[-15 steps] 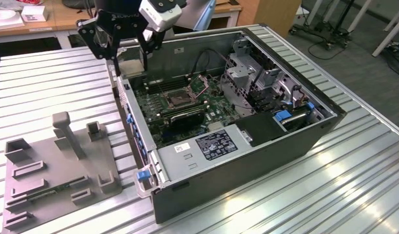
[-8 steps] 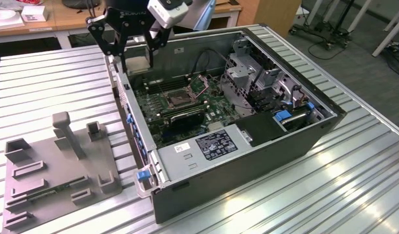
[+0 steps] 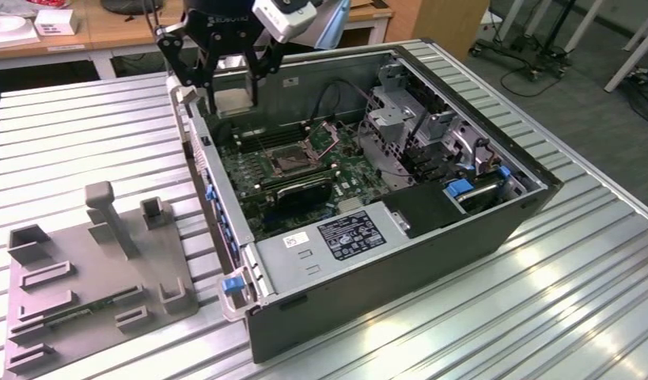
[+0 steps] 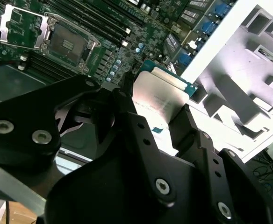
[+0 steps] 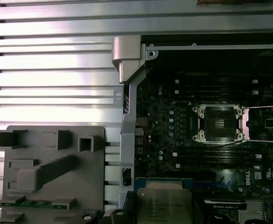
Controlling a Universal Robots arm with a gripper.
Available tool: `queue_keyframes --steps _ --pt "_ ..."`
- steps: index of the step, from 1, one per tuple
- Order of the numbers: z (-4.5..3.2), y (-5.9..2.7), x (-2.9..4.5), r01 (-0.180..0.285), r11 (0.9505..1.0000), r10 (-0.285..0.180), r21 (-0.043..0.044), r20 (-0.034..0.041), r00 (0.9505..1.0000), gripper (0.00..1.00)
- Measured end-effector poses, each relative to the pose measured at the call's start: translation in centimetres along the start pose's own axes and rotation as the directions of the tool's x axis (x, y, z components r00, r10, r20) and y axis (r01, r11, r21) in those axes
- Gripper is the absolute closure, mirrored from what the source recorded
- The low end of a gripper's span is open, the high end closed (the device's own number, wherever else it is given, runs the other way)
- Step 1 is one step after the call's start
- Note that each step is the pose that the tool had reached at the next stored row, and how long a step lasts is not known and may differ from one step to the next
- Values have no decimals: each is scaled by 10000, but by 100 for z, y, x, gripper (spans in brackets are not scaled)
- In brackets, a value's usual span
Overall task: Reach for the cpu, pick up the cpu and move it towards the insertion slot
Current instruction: 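Pick up the cpu and move it towards the insertion slot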
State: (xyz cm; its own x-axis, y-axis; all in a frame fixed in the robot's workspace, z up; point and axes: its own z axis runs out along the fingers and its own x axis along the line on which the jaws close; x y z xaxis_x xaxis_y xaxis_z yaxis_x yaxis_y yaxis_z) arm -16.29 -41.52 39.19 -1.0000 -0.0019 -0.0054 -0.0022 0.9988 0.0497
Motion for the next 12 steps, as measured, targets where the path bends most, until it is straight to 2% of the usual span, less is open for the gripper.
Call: queue_keyframes --steps 12 --pt "2 0 -32 0 10000 0 1 0 10000 46"
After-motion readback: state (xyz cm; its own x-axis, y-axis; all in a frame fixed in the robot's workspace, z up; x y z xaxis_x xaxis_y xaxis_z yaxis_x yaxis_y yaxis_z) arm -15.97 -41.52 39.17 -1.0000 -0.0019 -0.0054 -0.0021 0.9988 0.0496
